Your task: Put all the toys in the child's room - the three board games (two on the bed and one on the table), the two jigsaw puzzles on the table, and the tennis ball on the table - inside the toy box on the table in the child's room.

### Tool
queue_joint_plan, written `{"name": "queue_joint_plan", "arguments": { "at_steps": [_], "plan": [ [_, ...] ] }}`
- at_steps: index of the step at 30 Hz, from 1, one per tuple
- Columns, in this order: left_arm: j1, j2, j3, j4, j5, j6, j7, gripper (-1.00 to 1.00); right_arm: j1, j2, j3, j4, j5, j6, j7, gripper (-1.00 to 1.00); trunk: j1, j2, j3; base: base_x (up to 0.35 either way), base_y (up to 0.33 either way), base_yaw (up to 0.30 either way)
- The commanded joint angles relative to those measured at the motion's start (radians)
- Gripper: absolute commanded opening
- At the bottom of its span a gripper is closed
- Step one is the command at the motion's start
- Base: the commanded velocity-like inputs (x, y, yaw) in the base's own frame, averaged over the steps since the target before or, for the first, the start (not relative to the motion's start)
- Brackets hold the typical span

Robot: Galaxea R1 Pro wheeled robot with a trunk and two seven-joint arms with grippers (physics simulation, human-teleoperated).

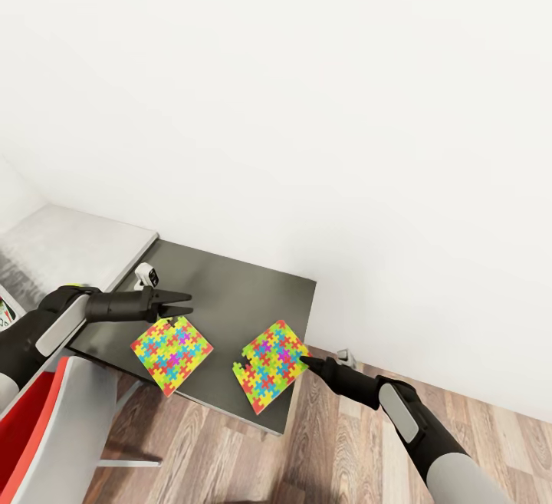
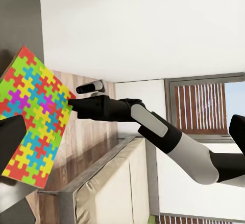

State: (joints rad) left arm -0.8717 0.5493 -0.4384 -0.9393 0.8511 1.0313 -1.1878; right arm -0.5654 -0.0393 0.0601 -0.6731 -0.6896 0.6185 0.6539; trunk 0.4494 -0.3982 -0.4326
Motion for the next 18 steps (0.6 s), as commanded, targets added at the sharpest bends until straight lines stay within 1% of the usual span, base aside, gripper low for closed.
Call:
{"name": "queue_joint_plan", "arguments": {
  "at_steps": [1, 8, 18],
  "plan": [
    [-0.001, 0.001, -0.003, 0.000, 0.003, 0.006, -0.003, 1.00, -0.001, -0.002, 0.003, 0.000, -0.006, 0.004, -0.002, -1.00, 0.001, -0.002, -0.002, 0.000, 0.000, 0.000],
    [-0.001, 0.003, -0.007, 0.000, 0.004, 0.005, -0.003, 1.00, 0.000, -0.001, 0.003, 0.000, -0.007, 0.005, -0.001, -1.00, 0.001, -0.002, -0.002, -0.016, 0.000, 0.000],
    [-0.001, 0.002, -0.003, -0.001, 0.003, 0.006, -0.002, 1.00, 0.000, 0.000, 0.003, -0.003, -0.007, 0.006, 0.000, -1.00, 0.001, -0.002, -0.002, -0.002, 0.000, 0.000]
  ]
}}
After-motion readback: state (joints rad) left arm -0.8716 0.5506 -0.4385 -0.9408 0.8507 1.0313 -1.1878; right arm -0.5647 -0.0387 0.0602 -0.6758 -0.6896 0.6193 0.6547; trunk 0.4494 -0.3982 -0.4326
